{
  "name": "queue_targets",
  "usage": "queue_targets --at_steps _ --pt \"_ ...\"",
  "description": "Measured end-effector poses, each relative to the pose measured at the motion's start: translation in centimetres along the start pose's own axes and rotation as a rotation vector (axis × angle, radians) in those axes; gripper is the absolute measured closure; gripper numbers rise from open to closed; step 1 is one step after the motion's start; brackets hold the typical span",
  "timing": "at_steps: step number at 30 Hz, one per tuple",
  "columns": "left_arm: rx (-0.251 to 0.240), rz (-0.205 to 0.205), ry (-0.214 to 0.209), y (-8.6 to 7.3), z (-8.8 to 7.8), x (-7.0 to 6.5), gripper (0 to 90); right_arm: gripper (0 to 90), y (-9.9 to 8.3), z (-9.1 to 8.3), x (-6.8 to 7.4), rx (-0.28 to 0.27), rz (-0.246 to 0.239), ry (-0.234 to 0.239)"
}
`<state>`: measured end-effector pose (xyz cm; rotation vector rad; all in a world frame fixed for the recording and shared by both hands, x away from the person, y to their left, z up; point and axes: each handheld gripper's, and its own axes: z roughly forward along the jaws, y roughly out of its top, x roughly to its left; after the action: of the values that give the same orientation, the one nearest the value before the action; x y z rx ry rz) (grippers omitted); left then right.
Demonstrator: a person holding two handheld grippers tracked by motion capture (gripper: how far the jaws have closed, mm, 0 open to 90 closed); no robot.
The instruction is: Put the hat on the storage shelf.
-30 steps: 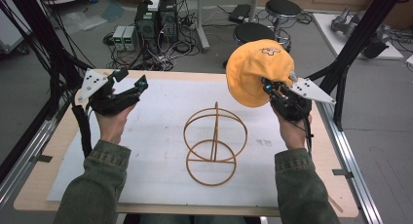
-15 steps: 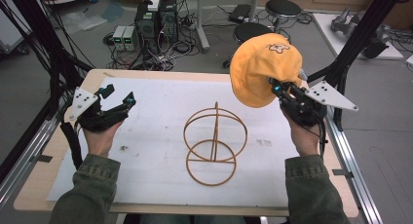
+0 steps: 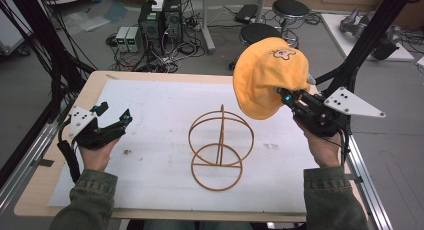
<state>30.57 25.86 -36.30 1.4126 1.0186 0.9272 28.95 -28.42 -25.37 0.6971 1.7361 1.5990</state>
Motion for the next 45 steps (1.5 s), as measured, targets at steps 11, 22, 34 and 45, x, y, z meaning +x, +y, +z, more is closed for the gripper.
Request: queue_targets --at_steps 11,22,34,45 --pt "0.020 -0.049 0.056 -1.9 -1.4 1.7 22.3 82.3 0.3 -1.6 0.7 -0.071 0.011 0.046" --pt "0.025 -0.082 0.100 -3.5 -2.8 3.0 22.5 82.0 1.6 -2.7 2.3 -0.128 0.020 0.109" --pt "0.019 -0.117 0.145 -4.8 -4.3 4.2 22.5 81.2 2.6 -2.3 4.7 -0.093 -0.008 0.264" --pt "0.026 -0.090 0.178 -6.1 -5.2 4.2 22.7 80.1 2.1 -0.4 7.2 -0.007 -0.034 0.374"
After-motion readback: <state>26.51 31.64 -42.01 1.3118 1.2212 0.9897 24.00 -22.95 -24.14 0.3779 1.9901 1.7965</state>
